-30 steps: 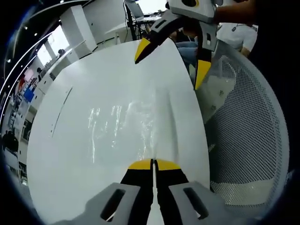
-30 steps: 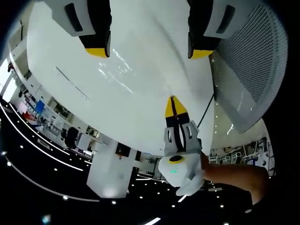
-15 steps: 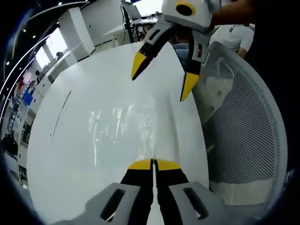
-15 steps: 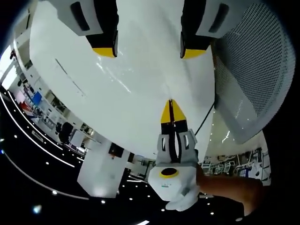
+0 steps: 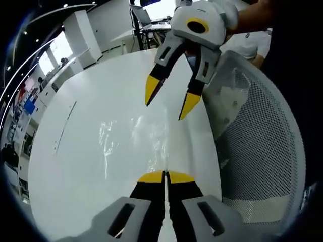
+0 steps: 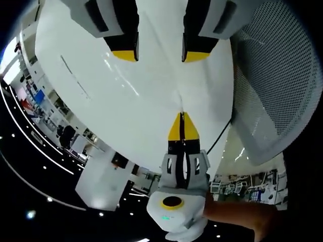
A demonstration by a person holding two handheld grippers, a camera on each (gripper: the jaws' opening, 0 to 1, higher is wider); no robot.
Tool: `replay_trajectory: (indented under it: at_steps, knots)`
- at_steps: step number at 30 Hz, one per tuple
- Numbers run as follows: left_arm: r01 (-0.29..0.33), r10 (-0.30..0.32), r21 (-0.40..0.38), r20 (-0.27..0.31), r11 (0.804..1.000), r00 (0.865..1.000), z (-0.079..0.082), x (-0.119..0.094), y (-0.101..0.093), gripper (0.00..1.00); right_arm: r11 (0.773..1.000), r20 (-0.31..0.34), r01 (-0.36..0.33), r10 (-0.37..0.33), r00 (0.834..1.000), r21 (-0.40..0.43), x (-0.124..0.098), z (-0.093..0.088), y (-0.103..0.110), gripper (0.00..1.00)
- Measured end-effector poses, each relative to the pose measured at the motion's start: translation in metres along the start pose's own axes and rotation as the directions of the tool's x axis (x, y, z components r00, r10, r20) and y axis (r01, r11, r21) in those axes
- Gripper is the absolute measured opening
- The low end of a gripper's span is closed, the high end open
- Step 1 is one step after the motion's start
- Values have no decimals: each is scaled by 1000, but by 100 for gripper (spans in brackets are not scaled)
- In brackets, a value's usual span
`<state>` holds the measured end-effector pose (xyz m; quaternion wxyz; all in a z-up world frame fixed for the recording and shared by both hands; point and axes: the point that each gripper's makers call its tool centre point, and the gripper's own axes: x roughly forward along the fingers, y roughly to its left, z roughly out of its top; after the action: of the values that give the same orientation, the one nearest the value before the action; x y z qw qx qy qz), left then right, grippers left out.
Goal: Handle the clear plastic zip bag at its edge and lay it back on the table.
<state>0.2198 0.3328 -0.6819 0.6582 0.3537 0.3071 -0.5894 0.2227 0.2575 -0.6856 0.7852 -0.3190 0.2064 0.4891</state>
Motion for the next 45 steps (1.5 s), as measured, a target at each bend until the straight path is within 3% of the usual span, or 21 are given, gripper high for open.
replay_trajectory:
  at_steps: [8, 19, 24, 33, 45]
  knots:
    - [10, -10, -9, 29, 1000, 1000, 7, -4, -2, 0, 1000, -2, -12, 12, 1000, -22, 4, 1, 3, 19]
    - [8, -8, -9, 23, 1000, 1000, 4, -4, -3, 0, 999, -5, -18, 18, 1000, -52, 6, 3, 5, 2]
    - [-8, 9, -8, 26, 1000, 1000, 3, -4, 1, 0, 997, -8, -27, 26, 1000, -68, 7, 3, 8, 0]
    - [-75, 71, 80, 42, 994, 997, 2, -3, 9, 0, 997, -15, -36, 35, 999, -72, 9, 3, 8, 0]
    - [-89, 85, 141, 38, 986, 996, 4, 4, 12, 2, 995, -13, -47, 46, 999, -89, 9, 7, 8, 0]
